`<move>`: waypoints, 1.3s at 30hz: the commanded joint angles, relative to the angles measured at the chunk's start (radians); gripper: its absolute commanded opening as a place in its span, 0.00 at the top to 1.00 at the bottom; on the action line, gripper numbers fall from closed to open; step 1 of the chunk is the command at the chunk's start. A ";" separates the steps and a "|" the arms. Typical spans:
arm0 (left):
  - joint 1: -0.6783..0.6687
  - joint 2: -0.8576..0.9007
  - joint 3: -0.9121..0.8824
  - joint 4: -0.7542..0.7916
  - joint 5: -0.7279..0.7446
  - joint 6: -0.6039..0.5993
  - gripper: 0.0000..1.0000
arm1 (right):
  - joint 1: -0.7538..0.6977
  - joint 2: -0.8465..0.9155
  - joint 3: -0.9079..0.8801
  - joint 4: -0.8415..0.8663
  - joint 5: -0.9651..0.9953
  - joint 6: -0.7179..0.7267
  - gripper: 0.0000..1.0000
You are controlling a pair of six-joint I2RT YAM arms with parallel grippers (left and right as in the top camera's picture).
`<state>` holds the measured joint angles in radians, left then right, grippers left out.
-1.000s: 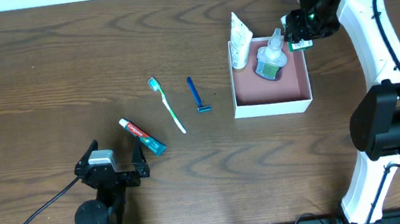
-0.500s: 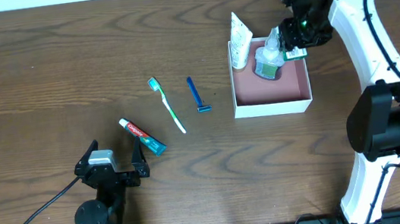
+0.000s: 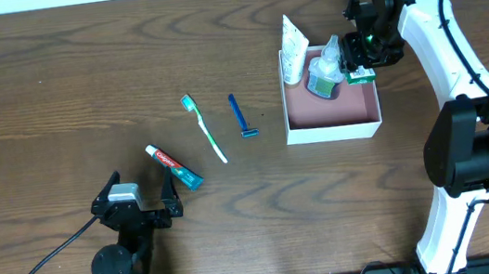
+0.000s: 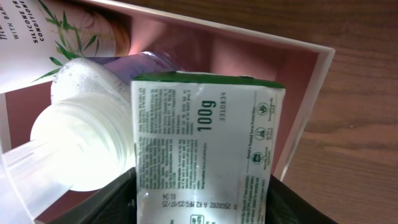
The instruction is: Pack container
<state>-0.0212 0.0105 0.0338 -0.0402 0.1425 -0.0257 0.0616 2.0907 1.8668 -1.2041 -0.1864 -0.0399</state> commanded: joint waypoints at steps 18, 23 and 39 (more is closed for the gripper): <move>0.005 -0.005 -0.030 -0.015 -0.004 -0.005 0.02 | -0.009 -0.027 -0.005 0.015 0.003 0.010 0.31; 0.005 -0.005 -0.030 -0.015 -0.004 -0.005 0.02 | -0.036 -0.027 -0.002 0.019 0.003 0.010 0.30; 0.005 0.001 -0.030 -0.015 -0.004 -0.005 0.02 | -0.324 -0.043 0.098 0.084 0.006 0.060 0.01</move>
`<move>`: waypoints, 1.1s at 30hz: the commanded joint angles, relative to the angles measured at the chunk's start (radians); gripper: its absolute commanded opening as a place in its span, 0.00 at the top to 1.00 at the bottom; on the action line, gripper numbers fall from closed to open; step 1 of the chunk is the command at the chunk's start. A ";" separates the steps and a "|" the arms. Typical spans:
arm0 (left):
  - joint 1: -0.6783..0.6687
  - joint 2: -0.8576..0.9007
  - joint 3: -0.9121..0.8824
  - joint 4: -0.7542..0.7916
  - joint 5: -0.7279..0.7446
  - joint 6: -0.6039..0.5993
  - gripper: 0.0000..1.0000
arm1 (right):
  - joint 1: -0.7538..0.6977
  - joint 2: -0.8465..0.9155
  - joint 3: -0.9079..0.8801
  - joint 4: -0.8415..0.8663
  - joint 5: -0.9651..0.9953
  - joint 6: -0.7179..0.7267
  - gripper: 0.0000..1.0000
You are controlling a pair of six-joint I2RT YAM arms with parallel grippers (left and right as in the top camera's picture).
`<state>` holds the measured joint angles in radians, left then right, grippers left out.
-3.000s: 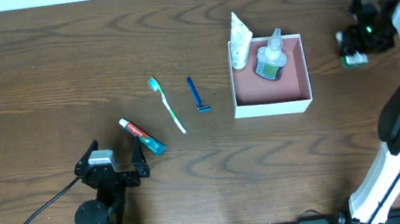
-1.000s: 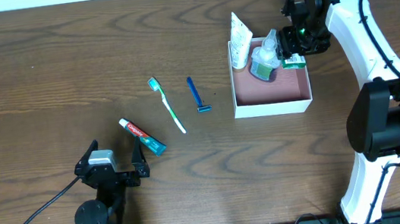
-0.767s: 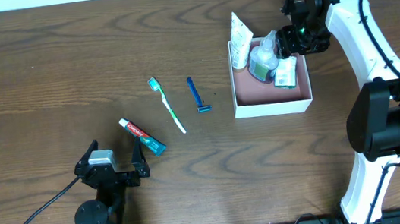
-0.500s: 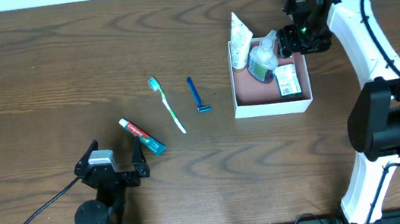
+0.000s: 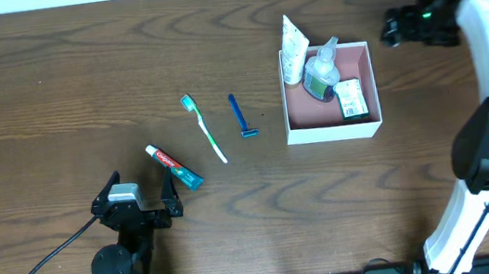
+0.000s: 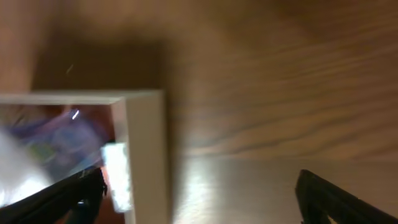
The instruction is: Pack container
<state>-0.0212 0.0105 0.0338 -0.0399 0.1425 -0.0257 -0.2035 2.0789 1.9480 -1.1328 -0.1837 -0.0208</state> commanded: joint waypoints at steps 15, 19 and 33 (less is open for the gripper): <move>0.005 0.001 -0.030 -0.015 -0.004 -0.005 0.02 | -0.301 -0.026 -0.188 0.221 0.003 0.235 0.01; 0.005 0.001 -0.030 -0.015 -0.004 -0.005 0.02 | -0.307 -0.026 -0.236 0.257 0.003 0.260 0.01; 0.005 0.001 -0.030 -0.014 -0.004 -0.004 0.02 | -0.306 -0.026 -0.254 0.258 0.003 0.260 0.01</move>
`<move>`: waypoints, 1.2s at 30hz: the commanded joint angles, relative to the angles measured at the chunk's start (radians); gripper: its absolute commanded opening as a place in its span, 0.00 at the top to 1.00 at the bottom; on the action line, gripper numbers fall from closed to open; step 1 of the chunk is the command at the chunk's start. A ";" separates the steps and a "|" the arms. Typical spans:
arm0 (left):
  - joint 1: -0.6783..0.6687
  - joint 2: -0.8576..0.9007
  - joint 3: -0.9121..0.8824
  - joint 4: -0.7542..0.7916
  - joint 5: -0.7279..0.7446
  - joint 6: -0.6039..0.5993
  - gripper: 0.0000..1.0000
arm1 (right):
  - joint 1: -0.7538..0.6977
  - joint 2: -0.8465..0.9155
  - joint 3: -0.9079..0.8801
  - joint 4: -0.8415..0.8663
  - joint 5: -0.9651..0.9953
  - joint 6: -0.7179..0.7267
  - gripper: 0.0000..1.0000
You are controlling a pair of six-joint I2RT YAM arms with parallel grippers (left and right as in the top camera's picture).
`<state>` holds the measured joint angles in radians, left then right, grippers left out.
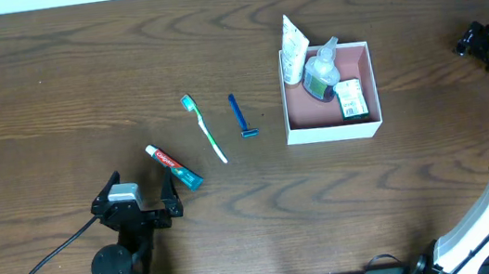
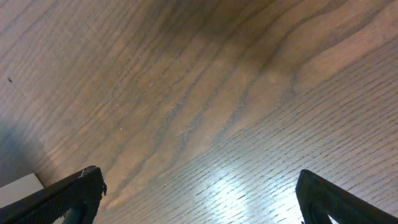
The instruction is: Pack container
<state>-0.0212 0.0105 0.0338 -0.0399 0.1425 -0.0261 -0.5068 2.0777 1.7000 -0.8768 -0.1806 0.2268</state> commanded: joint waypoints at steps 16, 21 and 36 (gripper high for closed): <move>0.004 0.006 -0.008 0.155 0.182 -0.016 0.02 | -0.003 -0.025 -0.006 0.002 0.000 0.012 0.01; 0.004 0.144 0.122 0.103 0.152 -0.019 0.02 | -0.003 -0.025 -0.006 0.002 0.000 0.012 0.01; 0.004 0.962 0.650 -0.078 0.350 -0.087 0.02 | -0.003 -0.025 -0.006 0.002 0.000 0.012 0.01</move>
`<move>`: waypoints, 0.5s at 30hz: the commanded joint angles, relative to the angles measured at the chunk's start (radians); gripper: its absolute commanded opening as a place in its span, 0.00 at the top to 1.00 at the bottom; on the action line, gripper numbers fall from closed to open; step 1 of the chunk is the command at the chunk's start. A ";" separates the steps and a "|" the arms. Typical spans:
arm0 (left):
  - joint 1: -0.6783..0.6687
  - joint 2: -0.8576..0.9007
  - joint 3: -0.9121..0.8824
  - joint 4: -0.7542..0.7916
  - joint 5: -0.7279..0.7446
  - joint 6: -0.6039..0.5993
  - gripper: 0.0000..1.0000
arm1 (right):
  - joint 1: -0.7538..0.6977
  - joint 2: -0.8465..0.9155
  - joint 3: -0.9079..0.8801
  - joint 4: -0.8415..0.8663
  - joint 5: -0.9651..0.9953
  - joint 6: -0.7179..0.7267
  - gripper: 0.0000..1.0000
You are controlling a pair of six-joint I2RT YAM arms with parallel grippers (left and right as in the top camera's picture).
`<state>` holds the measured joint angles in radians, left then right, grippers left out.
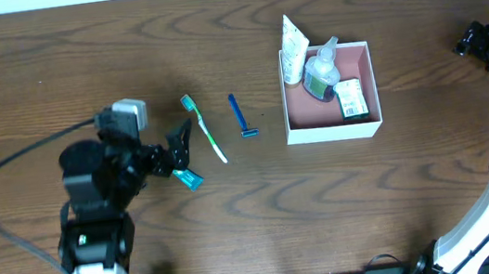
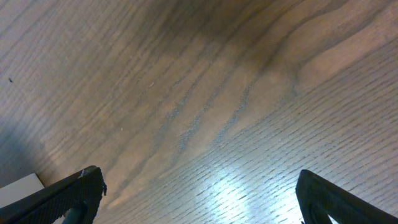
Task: Pack container
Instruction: 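Move left gripper over the Colgate toothpaste tube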
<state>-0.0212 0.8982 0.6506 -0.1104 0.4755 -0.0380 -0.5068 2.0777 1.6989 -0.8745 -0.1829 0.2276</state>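
The white box with a pink inside (image 1: pixel 334 132) holds a white tube (image 1: pixel 290 45), a clear bottle (image 1: pixel 320 72) and a green-and-white soap packet (image 1: pixel 350 99). On the table to its left lie a blue razor (image 1: pixel 240 117), a green toothbrush (image 1: pixel 205 130) and a toothpaste tube, of which only the teal end (image 1: pixel 191 178) shows. My left gripper (image 1: pixel 177 148) hangs over the toothpaste with its fingers apart, hiding most of it. My right gripper (image 1: pixel 468 38) (image 2: pixel 199 208) is open and empty over bare wood, far right of the box.
A white corner of the box (image 2: pixel 18 185) shows at the right wrist view's lower left. The left arm's cable (image 1: pixel 6 176) loops over the table's left side. The right arm's base stands at the right edge.
My left arm has left its resting place near the front edge and now reaches over the toothpaste tube. The right gripper has stayed still.
My right gripper held the soap packet over the box, beside the bottle. Then the packet lay in the box and the open gripper was beyond the box's right wall. It then stood far to the right, and now the left arm is over the toothpaste.
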 commanded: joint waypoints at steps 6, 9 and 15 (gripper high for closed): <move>0.003 0.281 0.332 -0.463 -0.291 -0.178 0.02 | -0.003 -0.025 -0.005 0.000 0.002 0.011 0.01; 0.003 0.375 0.479 -0.607 -0.294 -0.178 0.02 | -0.003 -0.025 -0.005 0.000 0.002 0.011 0.01; 0.003 0.430 0.497 -0.601 -0.199 -0.254 0.02 | -0.003 -0.025 -0.005 0.000 0.002 0.011 0.01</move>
<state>-0.0212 1.3003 1.1439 -0.7067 0.2630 -0.2214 -0.5068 2.0777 1.6985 -0.8742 -0.1829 0.2276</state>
